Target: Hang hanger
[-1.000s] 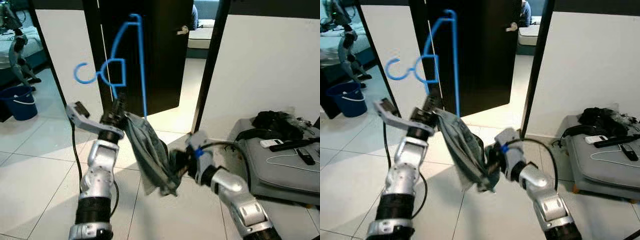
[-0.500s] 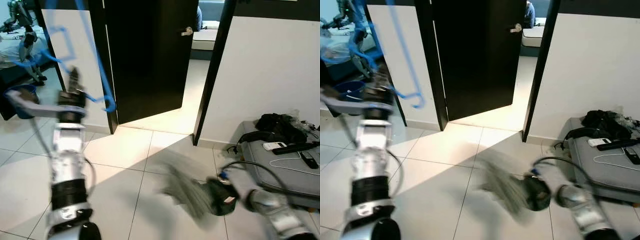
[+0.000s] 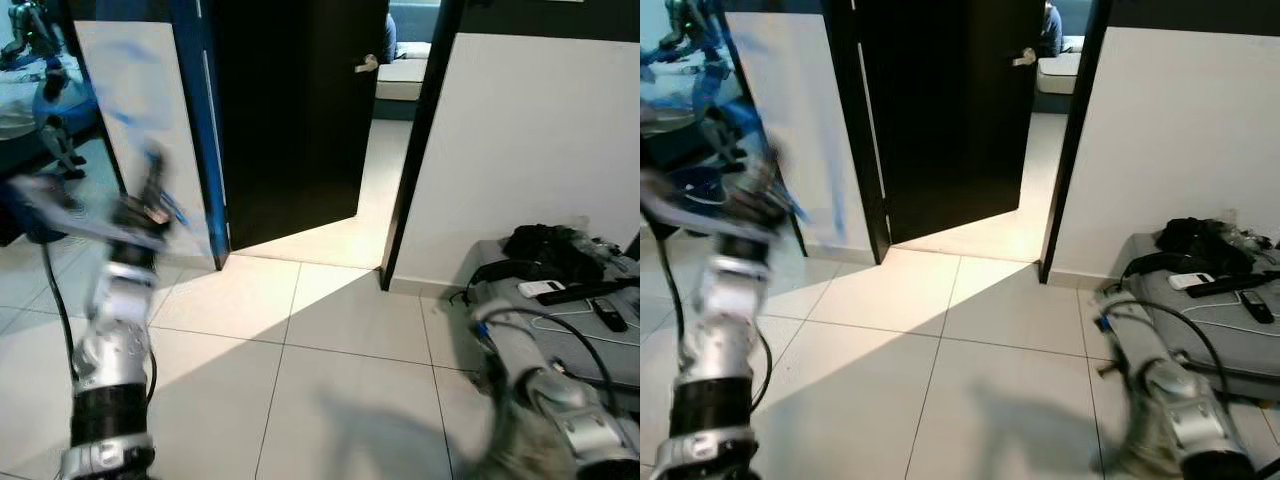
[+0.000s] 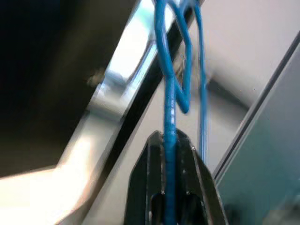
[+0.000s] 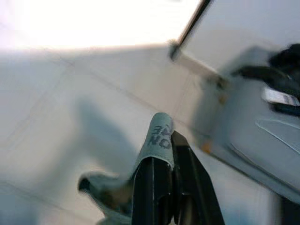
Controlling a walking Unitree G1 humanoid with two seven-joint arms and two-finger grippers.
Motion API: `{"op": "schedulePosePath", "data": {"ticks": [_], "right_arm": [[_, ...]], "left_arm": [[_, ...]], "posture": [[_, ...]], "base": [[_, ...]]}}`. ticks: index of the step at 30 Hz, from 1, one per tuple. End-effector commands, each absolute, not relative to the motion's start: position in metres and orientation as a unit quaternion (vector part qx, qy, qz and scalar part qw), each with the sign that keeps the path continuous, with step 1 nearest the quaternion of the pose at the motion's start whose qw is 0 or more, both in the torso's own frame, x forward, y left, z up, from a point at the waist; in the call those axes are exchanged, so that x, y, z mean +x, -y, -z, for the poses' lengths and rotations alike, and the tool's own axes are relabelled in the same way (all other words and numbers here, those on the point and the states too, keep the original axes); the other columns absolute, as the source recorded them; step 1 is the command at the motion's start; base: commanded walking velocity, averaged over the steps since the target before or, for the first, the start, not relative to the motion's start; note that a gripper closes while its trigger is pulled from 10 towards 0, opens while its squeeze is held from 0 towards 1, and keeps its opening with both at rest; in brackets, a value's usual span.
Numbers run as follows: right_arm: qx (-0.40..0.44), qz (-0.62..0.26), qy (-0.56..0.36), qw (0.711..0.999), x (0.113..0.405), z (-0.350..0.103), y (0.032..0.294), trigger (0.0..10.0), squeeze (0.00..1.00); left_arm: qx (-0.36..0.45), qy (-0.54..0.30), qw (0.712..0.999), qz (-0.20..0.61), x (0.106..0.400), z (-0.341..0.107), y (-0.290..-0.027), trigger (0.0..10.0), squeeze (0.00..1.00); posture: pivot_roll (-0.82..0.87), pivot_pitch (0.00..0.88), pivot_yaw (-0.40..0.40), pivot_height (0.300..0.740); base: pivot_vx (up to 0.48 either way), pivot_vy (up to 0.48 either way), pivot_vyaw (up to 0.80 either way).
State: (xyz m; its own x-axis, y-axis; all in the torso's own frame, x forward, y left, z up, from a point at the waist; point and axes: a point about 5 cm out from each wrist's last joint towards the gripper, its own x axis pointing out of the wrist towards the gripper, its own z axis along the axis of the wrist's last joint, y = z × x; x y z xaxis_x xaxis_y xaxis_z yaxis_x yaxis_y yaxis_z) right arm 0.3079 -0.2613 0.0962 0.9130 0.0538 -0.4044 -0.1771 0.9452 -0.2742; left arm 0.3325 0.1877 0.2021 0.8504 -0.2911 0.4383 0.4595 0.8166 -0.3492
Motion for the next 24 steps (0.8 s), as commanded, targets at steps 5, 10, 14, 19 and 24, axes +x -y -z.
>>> {"op": "schedulePosePath", "data": {"ticks": [5,10,14,19,24], "right_arm": [[-0.018,-0.045,-0.157,0.986,0.305,-0.087,0.254,10.0,0.0],[-0.042,-0.08,-0.151,0.984,0.295,-0.07,0.239,10.0,0.0],[-0.041,-0.102,-0.129,0.986,0.297,-0.073,0.233,10.0,0.0],[-0.028,-0.106,-0.122,0.986,0.298,-0.073,0.233,10.0,0.0],[-0.007,-0.111,-0.099,0.989,0.301,-0.077,0.23,10.0,0.0]], "left_arm": [[-0.021,-0.032,0.999,0.033,0.311,-0.109,-0.227,10.0,0.0],[0.023,-0.079,0.996,-0.021,0.286,-0.088,-0.235,10.0,0.0],[-0.019,-0.054,0.998,0.005,0.275,-0.09,-0.232,10.0,0.0],[-0.048,-0.053,0.997,0.039,0.274,-0.085,-0.225,10.0,0.0],[-0.108,-0.037,0.993,0.015,0.282,-0.09,-0.24,10.0,0.0]], "posture": [[0.0,0.0,-0.02,0.74],[0.0,0.0,-0.024,0.74],[0.0,0.0,-0.015,0.74],[0.01,0.0,-0.013,0.74],[0.03,0.0,-0.015,0.74]], "base": [[0.0,0.0,0.0],[0.0,0.0,0.64],[0.0,0.0,0.79],[0.0,0.0,0.79],[0.062,0.0,0.79]]}}
